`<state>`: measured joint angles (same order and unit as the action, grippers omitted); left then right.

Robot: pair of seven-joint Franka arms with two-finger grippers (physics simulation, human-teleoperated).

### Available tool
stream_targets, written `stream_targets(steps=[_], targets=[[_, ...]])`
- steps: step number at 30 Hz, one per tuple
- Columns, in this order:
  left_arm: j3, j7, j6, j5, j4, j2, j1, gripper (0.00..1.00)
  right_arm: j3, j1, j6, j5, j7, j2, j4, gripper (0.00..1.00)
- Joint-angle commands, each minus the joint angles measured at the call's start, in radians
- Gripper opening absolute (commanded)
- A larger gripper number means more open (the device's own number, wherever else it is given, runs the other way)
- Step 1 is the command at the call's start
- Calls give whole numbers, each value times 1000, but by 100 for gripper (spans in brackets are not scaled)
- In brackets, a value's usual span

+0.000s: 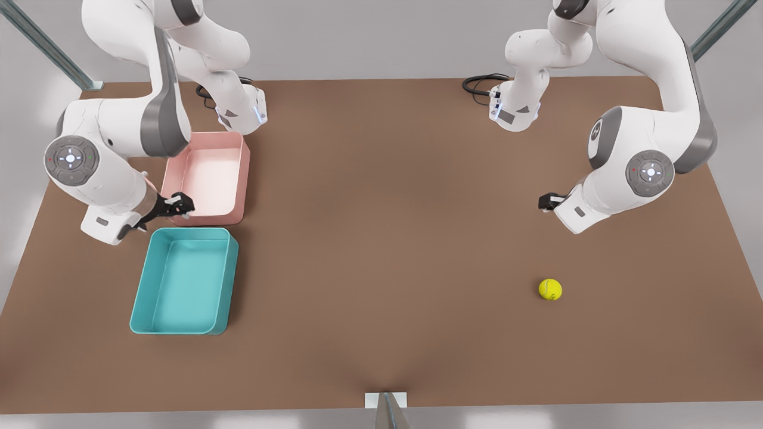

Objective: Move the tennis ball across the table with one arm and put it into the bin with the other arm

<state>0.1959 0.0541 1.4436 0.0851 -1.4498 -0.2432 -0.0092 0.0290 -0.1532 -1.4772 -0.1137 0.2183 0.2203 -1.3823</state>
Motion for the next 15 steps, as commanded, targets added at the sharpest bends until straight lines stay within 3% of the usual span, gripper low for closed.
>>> stream_targets(steps=[1, 4, 5, 6, 10, 12, 15], targets=[[0, -49, 1, 1, 0, 1, -1, 100, 0, 3, -8, 8, -223, -12, -14, 100], [-1, -57, 1, 1, 3, -19, 2, 96, 2, 3, -6, 5, -223, -12, -14, 100], [0, -86, 21, 22, 23, -94, 2, 36, 2, 3, -5, 5, -226, -15, -15, 100], [-1, -102, 24, 27, 91, -192, 11, 21, 2, 3, -5, 5, -226, -16, -15, 100], [-36, -822, 366, 51, 115, -404, 110, 21, 3, 4, -28, 17, -221, 57, -24, 100], [-33, -894, 396, 64, 117, -442, 109, 21, 15, 15, -57, 52, -218, 62, -18, 100], [-44, -1506, 465, 124, 117, -498, 175, 21, 40, 18, -51, 83, -212, 82, 23, 100]])
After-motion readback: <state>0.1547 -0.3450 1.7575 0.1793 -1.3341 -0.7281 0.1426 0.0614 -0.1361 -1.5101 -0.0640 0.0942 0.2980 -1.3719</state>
